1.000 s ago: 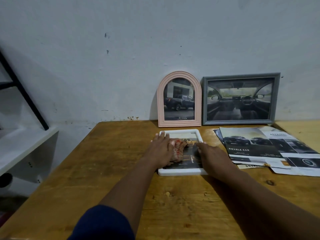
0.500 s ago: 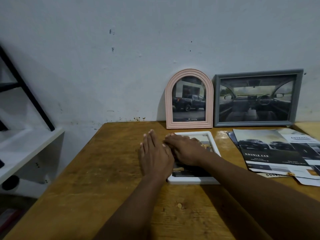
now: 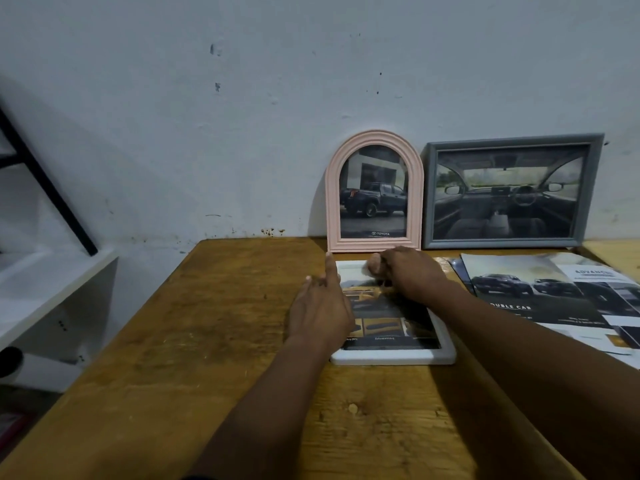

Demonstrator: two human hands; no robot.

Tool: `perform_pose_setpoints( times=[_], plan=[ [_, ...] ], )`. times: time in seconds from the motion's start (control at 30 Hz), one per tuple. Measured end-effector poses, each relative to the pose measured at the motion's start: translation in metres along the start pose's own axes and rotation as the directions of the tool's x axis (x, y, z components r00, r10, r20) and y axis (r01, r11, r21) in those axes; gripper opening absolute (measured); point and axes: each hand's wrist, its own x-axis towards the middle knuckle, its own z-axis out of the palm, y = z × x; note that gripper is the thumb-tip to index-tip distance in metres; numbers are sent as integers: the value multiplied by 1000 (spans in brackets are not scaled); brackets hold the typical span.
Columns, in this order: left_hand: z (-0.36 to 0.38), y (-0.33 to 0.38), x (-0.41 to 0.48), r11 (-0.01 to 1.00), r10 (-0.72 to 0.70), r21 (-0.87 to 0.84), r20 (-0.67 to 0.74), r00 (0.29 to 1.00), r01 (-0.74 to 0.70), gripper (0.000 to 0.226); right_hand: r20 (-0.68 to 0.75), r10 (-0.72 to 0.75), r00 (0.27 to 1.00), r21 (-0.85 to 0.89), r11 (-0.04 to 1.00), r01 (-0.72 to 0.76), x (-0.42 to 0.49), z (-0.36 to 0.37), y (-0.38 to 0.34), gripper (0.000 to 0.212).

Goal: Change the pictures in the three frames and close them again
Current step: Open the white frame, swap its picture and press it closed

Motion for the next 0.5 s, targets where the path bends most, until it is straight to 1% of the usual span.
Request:
perform_pose_setpoints(
  times=[0.07, 0.17, 0.3, 0.4, 0.5],
  plan=[
    [-1, 4, 0, 1000, -10, 28, -3, 1000, 10, 72, -27, 50, 998, 32, 998, -49, -6, -1, 10, 27],
    [0, 5, 0, 999, -21, 24, 0, 1000, 21, 66, -34, 99, 995, 48, 994, -97, -14, -3, 14, 27],
    [5, -3, 3, 997, -53, 52, -10, 999, 54, 68, -81, 153, 985, 114, 983, -143, -23, 2, 20, 24],
    [7, -3, 3, 997, -29, 72, -9, 1000, 30, 67, -122, 188, 975, 254, 955, -152, -33, 4, 25, 20],
    [7, -1, 4, 995, -6, 104, -37, 999, 10, 65, -202, 207, 957, 427, 898, -104, -42, 2, 22, 23]
  ],
)
